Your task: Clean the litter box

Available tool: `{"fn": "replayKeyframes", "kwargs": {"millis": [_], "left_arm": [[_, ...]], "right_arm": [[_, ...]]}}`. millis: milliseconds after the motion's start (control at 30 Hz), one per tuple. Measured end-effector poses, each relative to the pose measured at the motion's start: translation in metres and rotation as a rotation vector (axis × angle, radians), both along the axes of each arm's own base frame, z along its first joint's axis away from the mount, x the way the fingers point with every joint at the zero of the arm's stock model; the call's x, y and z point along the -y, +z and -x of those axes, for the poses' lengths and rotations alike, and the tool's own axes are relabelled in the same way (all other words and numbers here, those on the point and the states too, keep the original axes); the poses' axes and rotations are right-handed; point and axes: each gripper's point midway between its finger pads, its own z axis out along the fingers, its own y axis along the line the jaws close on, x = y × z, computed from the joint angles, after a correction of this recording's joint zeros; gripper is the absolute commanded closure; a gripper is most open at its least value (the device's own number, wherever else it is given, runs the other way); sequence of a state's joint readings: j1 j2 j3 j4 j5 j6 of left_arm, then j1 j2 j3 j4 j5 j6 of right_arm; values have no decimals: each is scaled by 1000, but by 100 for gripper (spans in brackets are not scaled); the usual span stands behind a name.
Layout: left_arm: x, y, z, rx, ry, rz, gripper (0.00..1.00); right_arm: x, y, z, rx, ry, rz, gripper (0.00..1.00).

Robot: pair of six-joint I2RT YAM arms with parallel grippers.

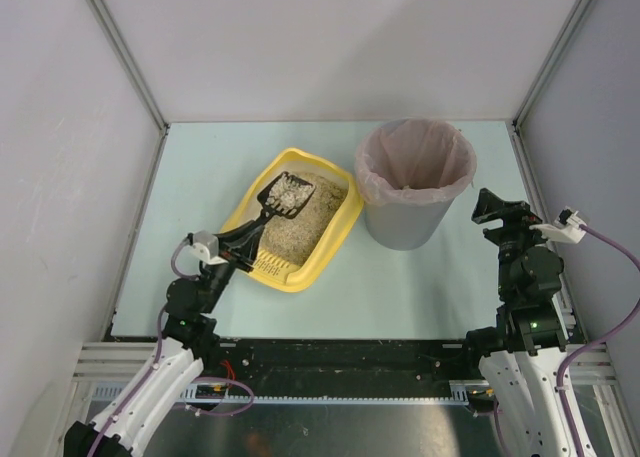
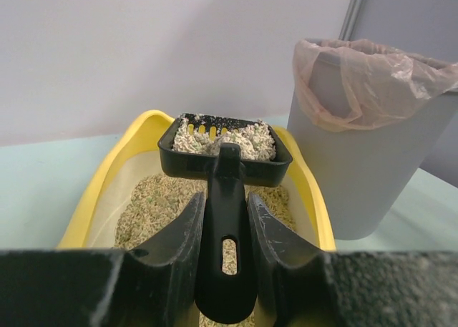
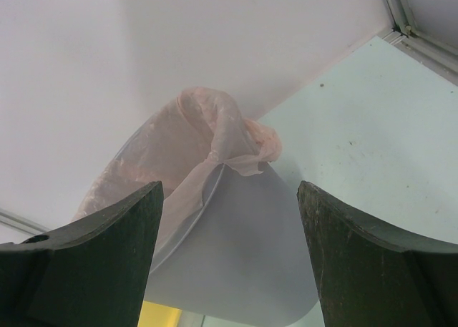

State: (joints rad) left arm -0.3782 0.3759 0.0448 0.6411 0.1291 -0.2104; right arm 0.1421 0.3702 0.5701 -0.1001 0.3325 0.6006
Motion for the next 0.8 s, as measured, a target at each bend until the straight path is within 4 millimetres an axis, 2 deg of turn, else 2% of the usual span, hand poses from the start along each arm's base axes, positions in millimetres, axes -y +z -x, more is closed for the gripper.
{"fn": "replayKeyframes", "kwargs": {"millis": [567, 700, 800], "left_arm": [[-1, 10, 7, 30, -14, 24, 100], [-5, 9, 6, 21, 10, 31, 100], [-1, 7, 7, 15, -9, 20, 100]], "right_arm": [[0, -3, -2, -11, -2, 4, 19], [0, -3, -2, -12, -1, 3, 19], [0, -3, -2, -11, 0, 3, 19]]}}
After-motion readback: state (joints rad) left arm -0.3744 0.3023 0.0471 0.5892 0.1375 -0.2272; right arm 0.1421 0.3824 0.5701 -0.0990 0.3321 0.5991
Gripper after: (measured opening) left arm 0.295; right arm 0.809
